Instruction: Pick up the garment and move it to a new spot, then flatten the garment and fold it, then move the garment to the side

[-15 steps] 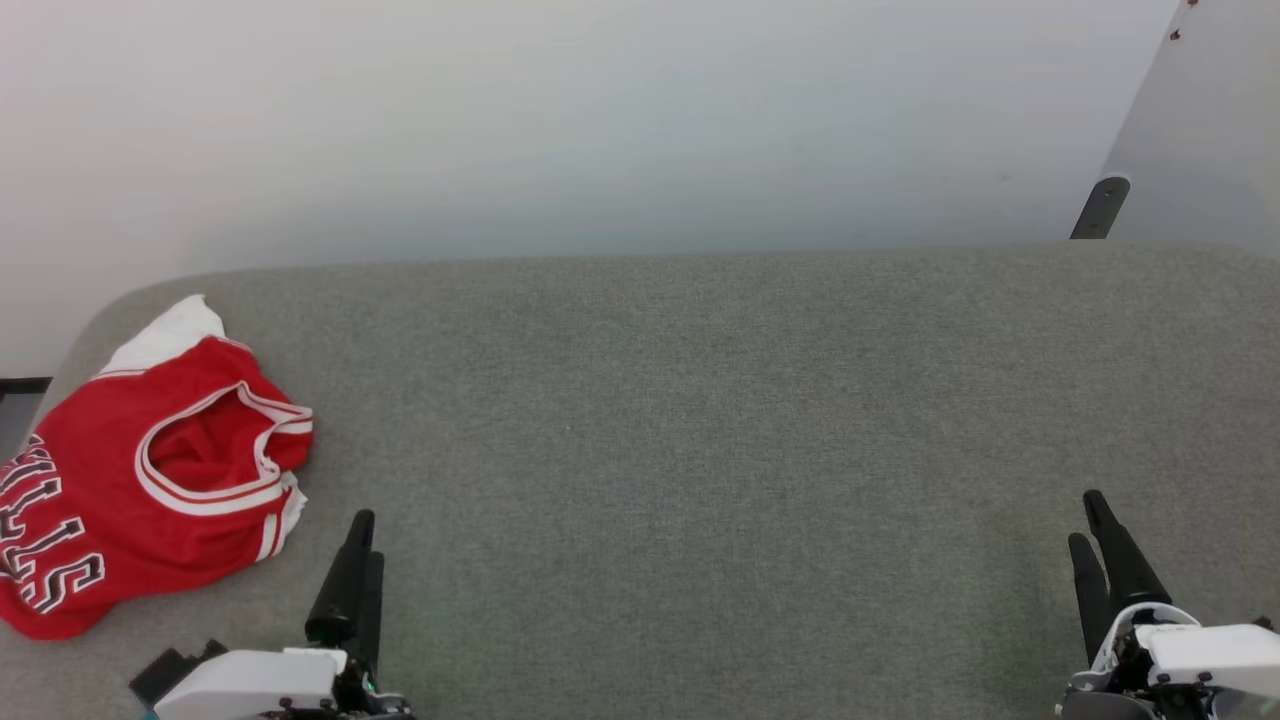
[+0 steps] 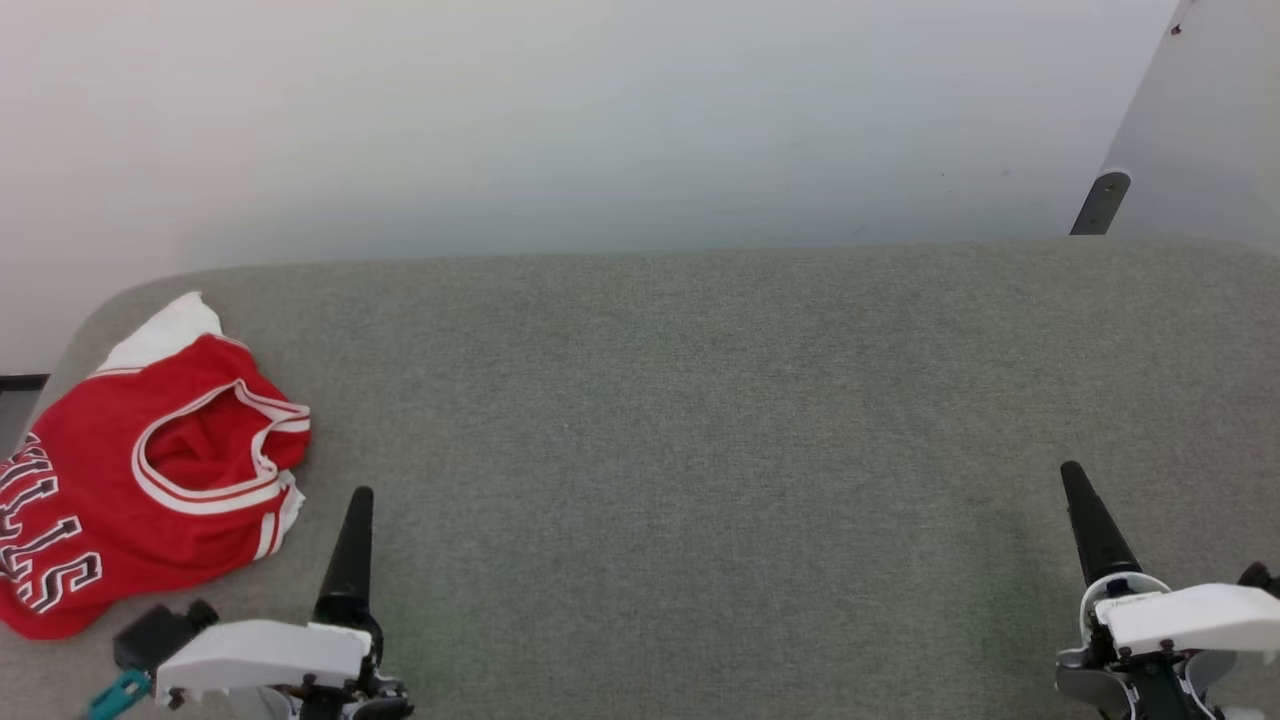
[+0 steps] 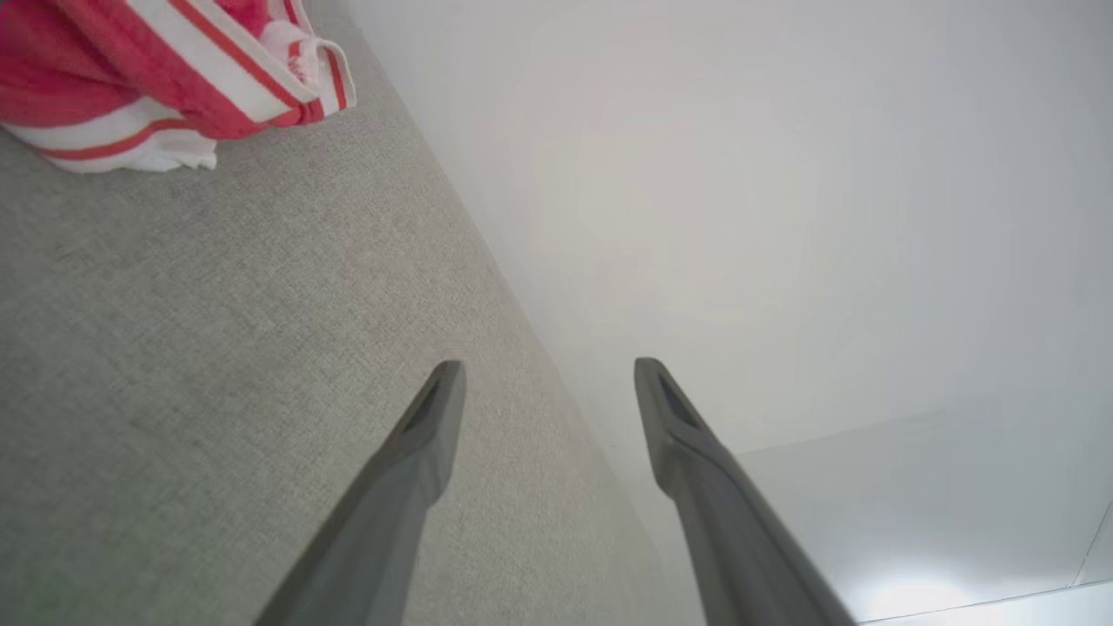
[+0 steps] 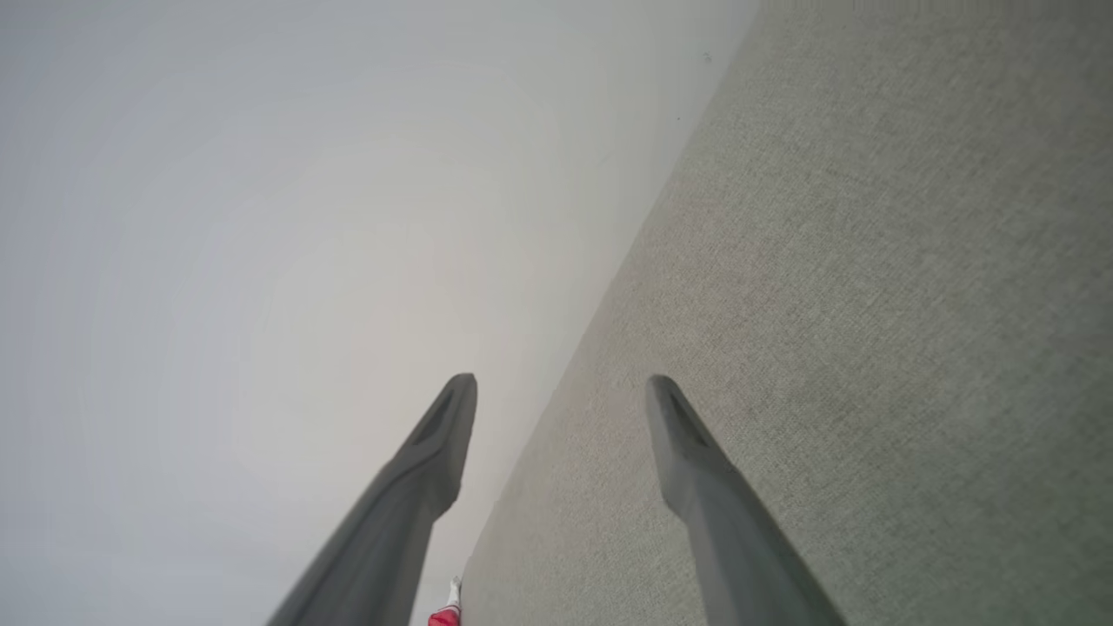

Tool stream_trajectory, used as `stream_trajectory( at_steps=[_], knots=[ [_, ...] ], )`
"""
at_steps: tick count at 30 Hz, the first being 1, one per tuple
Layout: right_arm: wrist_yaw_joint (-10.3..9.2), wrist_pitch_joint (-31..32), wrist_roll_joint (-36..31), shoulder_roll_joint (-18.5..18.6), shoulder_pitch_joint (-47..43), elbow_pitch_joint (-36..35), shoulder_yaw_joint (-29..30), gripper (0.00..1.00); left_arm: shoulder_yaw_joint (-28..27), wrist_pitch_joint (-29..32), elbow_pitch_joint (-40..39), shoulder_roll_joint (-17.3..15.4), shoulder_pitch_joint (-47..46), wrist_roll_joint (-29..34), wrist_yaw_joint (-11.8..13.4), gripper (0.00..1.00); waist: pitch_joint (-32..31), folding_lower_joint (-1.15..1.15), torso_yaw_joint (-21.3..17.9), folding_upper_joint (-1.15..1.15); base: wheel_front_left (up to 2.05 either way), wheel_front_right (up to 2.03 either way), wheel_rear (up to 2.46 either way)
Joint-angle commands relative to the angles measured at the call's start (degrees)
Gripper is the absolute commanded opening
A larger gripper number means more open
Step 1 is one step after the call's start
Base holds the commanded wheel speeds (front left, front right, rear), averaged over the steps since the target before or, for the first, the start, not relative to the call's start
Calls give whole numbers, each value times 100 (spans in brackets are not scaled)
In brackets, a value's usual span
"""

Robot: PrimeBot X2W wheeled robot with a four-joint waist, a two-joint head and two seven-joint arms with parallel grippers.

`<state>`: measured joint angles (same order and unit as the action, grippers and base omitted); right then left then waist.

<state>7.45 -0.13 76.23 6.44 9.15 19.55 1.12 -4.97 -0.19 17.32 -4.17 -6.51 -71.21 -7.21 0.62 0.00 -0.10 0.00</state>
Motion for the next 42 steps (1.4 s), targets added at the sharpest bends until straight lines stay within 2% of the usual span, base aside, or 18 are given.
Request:
stream_trajectory(
  at_steps=[1,16,28,42],
  knots=[
    [1,-75,-271,114,251,-47,-87,100,-23,-70,-86,-41,-192,349,3,100,1,0,0,0,0,0,0],
    [2,-390,-1728,272,490,143,-323,100,54,-385,-90,-91,-240,2164,50,100,19,0,4,0,0,0,0],
    [3,-615,-2693,406,682,277,-557,100,150,-604,-40,-137,-302,3213,50,100,46,0,11,0,0,0,0],
    [3,-821,-3684,480,797,396,-642,100,192,-814,-78,-190,-249,4102,57,100,64,0,-23,0,0,0,0]
  ],
)
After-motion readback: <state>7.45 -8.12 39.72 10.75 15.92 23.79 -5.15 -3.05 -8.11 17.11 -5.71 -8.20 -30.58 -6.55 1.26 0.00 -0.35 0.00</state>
